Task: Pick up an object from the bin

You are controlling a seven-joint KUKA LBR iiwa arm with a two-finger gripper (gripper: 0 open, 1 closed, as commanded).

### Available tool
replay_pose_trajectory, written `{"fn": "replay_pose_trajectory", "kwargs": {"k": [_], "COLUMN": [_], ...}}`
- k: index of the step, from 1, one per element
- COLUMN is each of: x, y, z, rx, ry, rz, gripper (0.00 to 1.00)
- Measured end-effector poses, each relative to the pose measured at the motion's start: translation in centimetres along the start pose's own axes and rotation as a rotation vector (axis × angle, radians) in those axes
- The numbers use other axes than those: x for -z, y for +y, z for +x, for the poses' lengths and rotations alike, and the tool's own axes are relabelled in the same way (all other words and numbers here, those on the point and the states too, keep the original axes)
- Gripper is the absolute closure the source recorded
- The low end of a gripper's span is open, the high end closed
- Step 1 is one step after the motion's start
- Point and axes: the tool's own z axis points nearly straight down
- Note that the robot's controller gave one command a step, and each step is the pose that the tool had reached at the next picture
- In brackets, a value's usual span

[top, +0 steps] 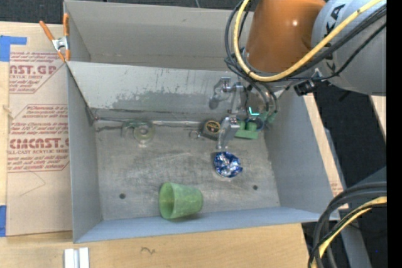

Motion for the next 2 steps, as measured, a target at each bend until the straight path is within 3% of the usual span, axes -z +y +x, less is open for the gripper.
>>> {"fn": "replay_pose_trajectory", "kwargs": {"k": [1, 2], "x": [-15.9, -13.0], "y": [-5.8, -6.6], "z": [2.0, 4.5], "rx": [0.058, -0.058], "ry": [-0.011, -0.007], "rz": [-0.002, -0.001], "gripper": [0.00, 0.00]}}
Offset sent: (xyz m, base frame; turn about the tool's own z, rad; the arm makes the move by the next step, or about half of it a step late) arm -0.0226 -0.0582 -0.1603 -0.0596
